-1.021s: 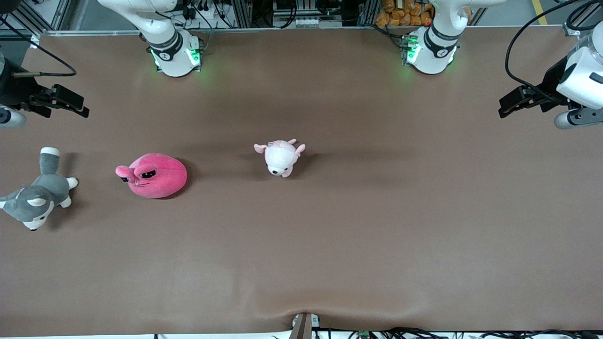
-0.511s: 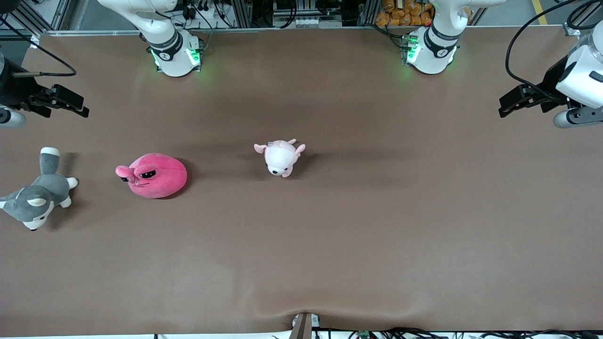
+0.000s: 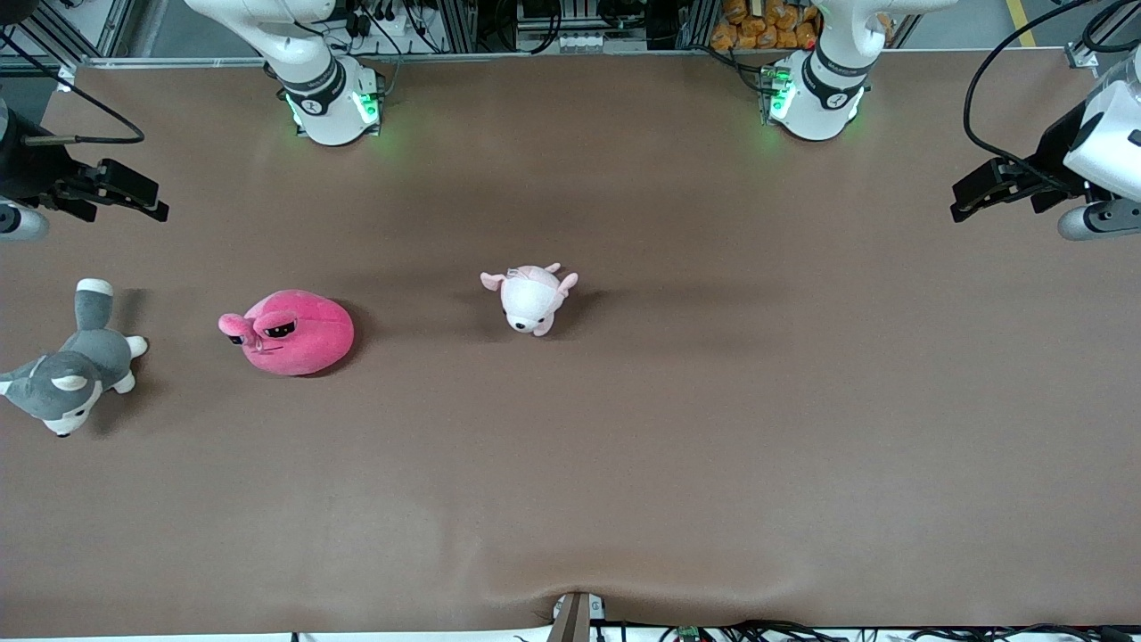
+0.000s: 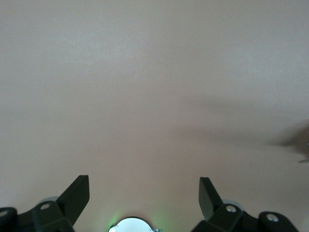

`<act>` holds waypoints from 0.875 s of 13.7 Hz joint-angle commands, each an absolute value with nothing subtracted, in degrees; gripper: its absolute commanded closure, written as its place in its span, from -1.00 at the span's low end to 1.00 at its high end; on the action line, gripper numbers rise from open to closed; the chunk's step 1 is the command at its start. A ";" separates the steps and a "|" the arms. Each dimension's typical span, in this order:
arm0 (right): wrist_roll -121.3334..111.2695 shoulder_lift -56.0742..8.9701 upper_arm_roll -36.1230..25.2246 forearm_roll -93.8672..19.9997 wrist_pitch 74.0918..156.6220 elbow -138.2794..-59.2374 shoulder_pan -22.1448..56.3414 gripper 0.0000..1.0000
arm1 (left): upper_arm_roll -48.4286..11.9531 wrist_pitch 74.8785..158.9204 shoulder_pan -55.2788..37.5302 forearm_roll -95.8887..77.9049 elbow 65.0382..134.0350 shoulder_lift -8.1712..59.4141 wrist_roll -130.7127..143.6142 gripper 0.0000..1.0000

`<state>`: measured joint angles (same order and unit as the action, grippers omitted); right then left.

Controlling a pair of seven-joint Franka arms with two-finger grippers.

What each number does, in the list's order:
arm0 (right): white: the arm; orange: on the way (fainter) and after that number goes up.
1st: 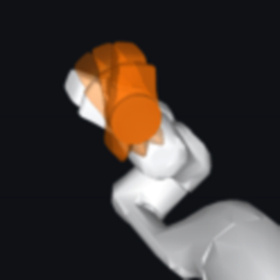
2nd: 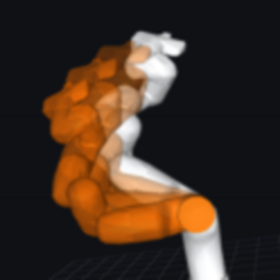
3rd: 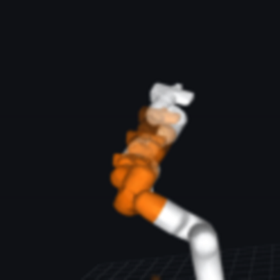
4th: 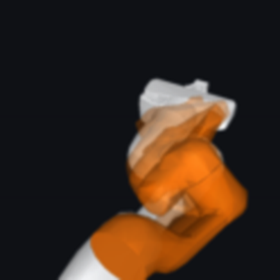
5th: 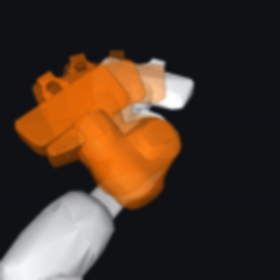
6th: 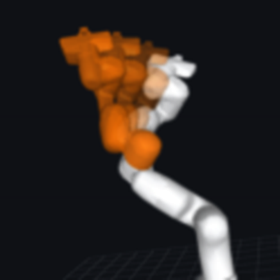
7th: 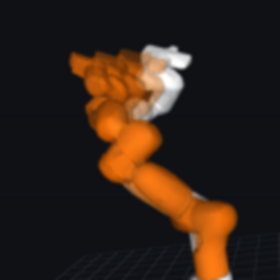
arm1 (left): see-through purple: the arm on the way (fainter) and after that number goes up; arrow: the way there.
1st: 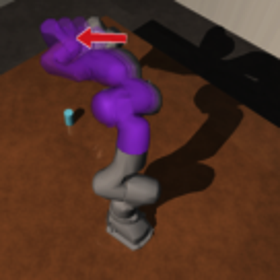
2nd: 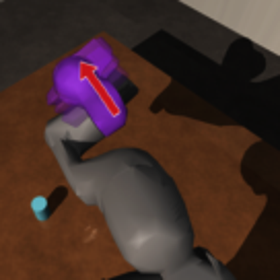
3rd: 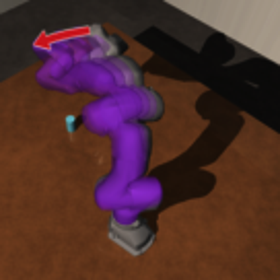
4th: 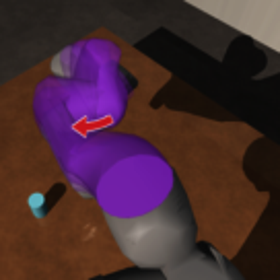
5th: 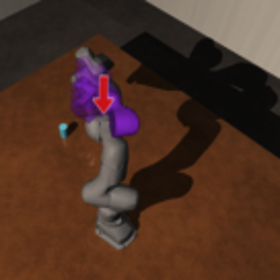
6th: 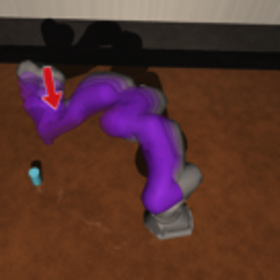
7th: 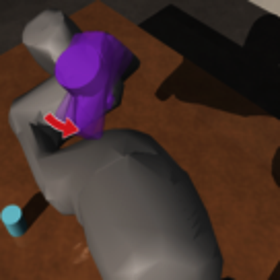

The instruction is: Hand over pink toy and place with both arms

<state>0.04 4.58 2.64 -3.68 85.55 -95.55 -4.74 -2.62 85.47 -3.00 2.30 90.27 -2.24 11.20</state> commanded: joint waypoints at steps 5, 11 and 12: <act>0.09 5.01 2.81 -3.78 84.90 -95.19 -4.40 -1.00 | -2.29 84.29 -2.64 1.93 85.52 0.35 9.58 -1.00; 0.09 4.92 2.90 -3.87 85.08 -94.75 -4.31 -1.00 | -2.37 83.23 -2.64 2.29 85.52 0.35 9.32 -1.00; 0.09 4.92 2.81 -3.87 85.08 -94.75 -4.39 -1.00 | -2.29 82.45 -2.64 2.20 85.43 0.35 8.71 -1.00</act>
